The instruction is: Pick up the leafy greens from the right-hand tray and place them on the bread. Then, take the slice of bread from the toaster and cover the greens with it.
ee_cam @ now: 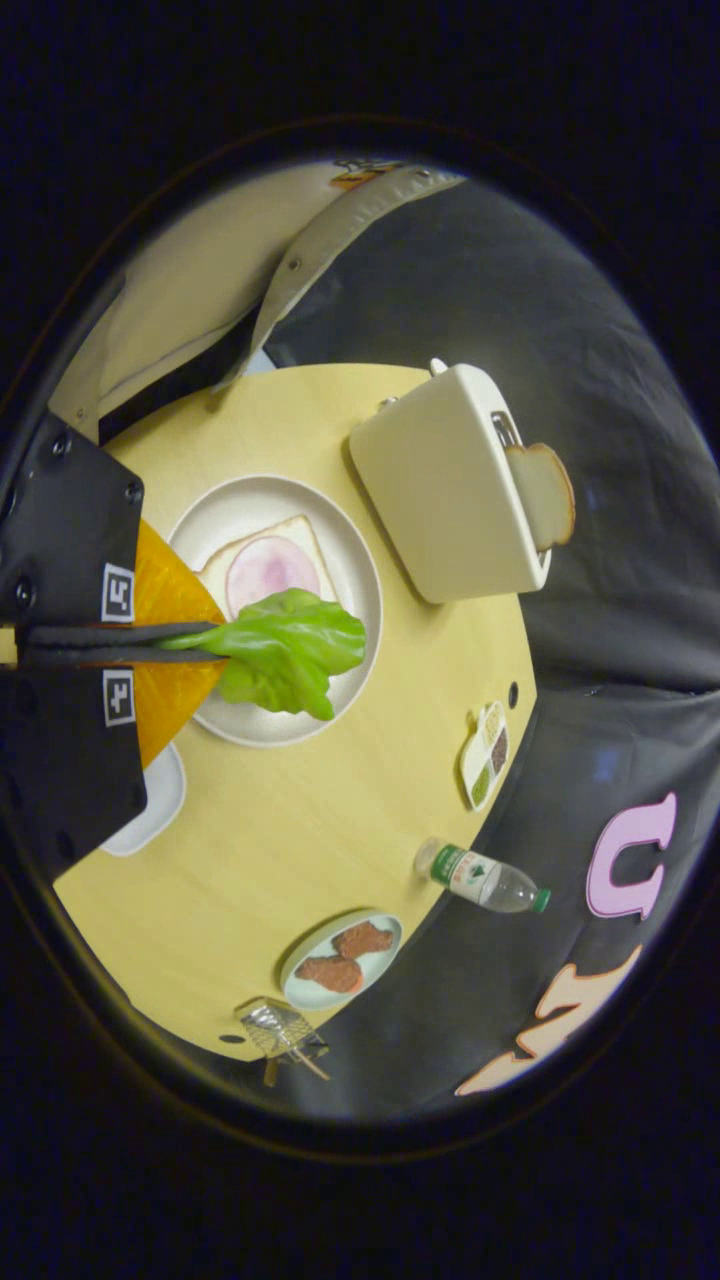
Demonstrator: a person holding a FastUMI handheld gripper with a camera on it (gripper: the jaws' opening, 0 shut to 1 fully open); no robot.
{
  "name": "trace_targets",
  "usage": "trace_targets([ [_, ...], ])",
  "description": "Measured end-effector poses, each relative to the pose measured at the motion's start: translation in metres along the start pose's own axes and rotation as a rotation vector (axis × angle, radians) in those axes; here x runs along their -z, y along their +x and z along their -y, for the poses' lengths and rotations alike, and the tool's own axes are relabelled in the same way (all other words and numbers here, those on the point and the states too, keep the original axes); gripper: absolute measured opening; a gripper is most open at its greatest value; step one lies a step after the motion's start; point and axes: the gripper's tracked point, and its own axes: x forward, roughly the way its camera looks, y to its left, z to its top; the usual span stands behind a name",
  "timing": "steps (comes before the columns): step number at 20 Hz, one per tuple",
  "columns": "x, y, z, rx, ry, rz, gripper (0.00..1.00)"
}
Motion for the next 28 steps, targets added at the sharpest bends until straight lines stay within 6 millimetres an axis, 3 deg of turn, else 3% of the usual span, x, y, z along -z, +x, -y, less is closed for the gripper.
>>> trace_targets([
  [10, -0.013, 0.029, -0.045, -0.111, -0.055, -0.04, 0.06],
  [19, -0.004, 0.058, -0.041, -0.087, -0.087, -0.115, 0.14],
  [21, -0.006, 0.059, -0.038, -0.071, -0.102, -0.111, 0.19],
  [28, -0.009, 0.054, -0.027, -0.049, -0.096, -0.106, 0.66],
])
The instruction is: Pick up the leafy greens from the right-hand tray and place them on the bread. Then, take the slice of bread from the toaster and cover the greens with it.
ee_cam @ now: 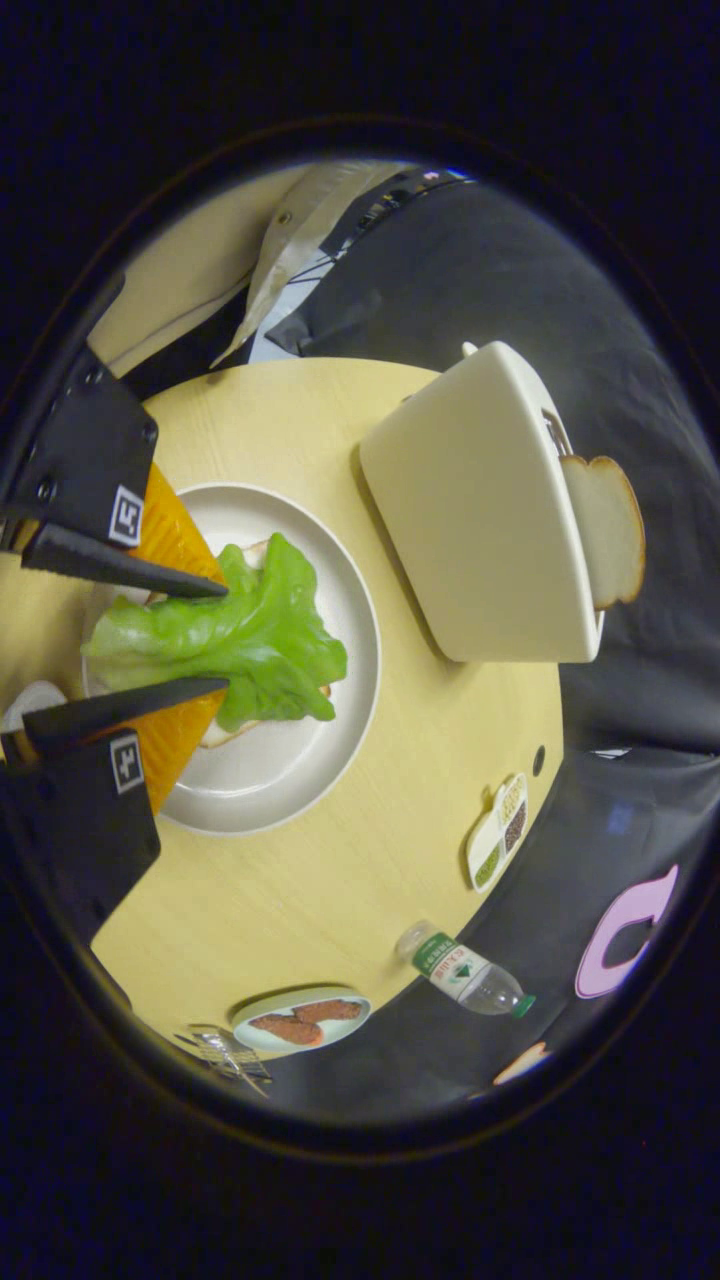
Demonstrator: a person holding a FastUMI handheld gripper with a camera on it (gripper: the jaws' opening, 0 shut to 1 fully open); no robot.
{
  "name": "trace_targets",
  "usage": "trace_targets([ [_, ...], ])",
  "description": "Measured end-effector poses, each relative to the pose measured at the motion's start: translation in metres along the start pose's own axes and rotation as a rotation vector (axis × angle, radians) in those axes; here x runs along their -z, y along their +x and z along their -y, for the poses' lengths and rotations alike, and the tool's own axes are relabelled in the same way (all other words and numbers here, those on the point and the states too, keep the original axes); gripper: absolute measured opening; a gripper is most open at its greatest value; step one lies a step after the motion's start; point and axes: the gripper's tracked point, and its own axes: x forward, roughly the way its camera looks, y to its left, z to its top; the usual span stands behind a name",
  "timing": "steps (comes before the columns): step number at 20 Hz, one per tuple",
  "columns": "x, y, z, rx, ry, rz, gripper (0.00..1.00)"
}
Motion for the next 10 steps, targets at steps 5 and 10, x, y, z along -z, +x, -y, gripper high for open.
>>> trace_targets([
  [5, -0.011, -0.013, 0.003, 0.014, 0.02, 0.038, 0.93],
  [10, -0.042, -0.041, 0.002, 0.03, 0.043, 0.104, 0.97],
])
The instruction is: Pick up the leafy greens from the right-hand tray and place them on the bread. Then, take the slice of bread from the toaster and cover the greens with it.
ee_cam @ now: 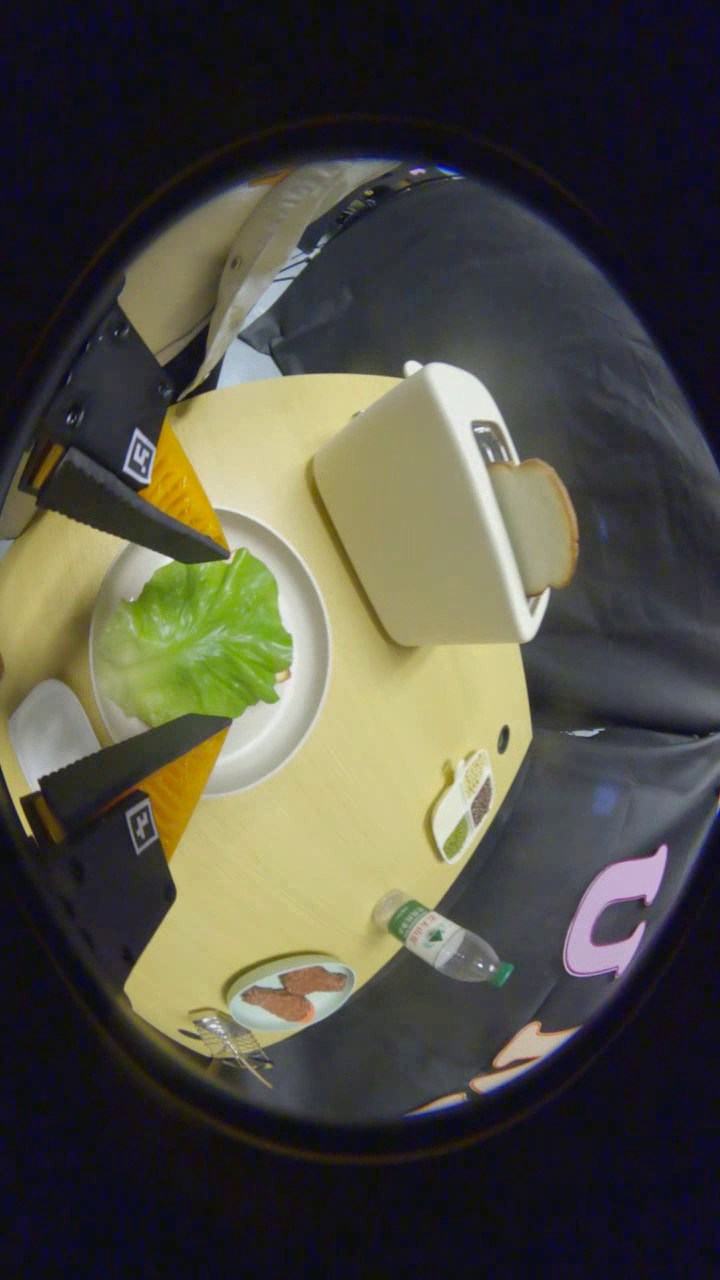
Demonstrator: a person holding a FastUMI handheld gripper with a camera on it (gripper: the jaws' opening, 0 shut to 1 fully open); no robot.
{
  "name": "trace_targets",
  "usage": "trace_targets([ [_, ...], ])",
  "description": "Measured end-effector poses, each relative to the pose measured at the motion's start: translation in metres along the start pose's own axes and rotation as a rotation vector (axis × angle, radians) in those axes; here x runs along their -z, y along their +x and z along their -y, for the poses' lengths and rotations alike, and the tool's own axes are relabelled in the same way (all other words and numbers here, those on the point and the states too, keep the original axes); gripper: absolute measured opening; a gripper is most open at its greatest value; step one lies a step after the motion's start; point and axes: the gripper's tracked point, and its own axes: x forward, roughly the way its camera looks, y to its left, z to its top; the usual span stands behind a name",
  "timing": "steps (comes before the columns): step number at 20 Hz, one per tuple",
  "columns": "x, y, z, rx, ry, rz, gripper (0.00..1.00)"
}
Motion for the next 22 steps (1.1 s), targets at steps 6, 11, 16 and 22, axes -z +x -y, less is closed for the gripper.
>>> trace_targets([
  [6, -0.045, -0.027, -0.016, -0.001, -0.001, 0.044, 0.97],
  [11, -0.084, -0.034, -0.035, -0.004, 0.008, 0.096, 0.97],
  [16, -0.122, -0.032, -0.055, -0.031, 0.033, 0.139, 0.97],
  [22, -0.162, -0.027, -0.07, -0.066, 0.069, 0.168, 0.97],
])
